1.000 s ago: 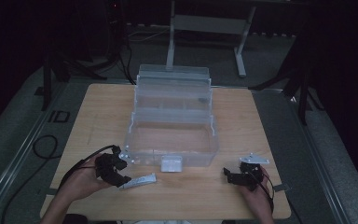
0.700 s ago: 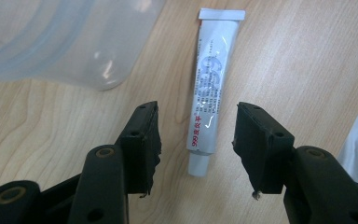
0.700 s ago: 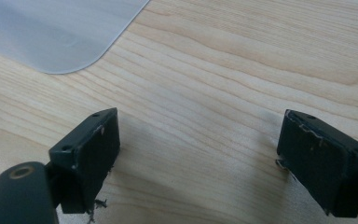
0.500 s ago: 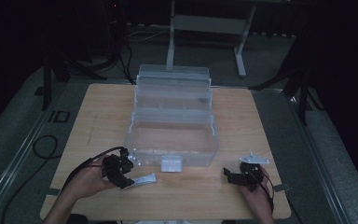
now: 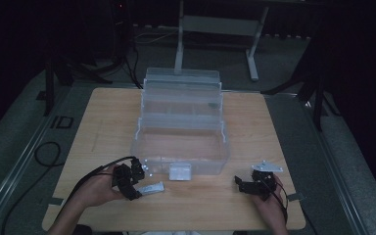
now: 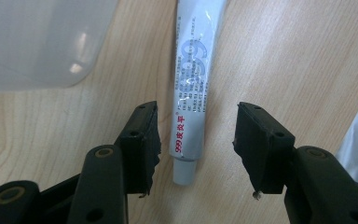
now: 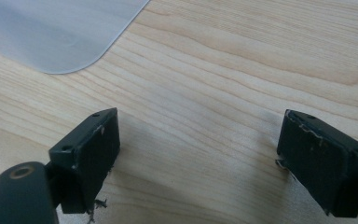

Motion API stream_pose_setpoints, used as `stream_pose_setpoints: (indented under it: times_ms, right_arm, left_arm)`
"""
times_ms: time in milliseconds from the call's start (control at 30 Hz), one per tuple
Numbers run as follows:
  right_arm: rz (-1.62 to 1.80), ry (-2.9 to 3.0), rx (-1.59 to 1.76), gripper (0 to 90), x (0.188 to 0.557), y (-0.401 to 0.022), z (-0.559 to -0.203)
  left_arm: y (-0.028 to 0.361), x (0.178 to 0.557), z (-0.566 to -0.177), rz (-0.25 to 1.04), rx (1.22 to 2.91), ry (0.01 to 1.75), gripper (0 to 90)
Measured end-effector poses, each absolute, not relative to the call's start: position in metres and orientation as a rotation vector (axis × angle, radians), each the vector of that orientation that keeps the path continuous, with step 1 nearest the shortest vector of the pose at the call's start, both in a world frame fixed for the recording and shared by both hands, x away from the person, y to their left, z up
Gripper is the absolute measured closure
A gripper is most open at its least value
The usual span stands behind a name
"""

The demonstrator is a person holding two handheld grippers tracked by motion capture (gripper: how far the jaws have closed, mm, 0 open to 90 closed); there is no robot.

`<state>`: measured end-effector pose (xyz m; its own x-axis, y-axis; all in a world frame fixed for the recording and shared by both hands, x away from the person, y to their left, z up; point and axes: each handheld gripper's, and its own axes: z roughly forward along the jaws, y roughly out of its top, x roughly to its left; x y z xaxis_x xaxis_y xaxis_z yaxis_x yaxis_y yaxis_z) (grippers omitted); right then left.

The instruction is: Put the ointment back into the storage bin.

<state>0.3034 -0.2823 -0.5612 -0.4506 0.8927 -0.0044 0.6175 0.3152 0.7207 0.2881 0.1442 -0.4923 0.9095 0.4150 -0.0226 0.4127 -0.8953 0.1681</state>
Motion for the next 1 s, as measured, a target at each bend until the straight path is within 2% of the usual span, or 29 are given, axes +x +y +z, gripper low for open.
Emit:
stream_pose_setpoints:
  times_ms: [633,1000]
  right_arm:
    - [0.925,2.184,1.34,12.8,0.303,-0.282,-0.561]
    - [0.926,2.184,1.34,12.8,0.303,-0.282,-0.561]
  left_arm:
    - [0.13,0.297,-0.51,-0.063,3.014,0.592,58.6]
    - [0.124,0.302,-0.516,-0.064,3.044,0.578,64.5]
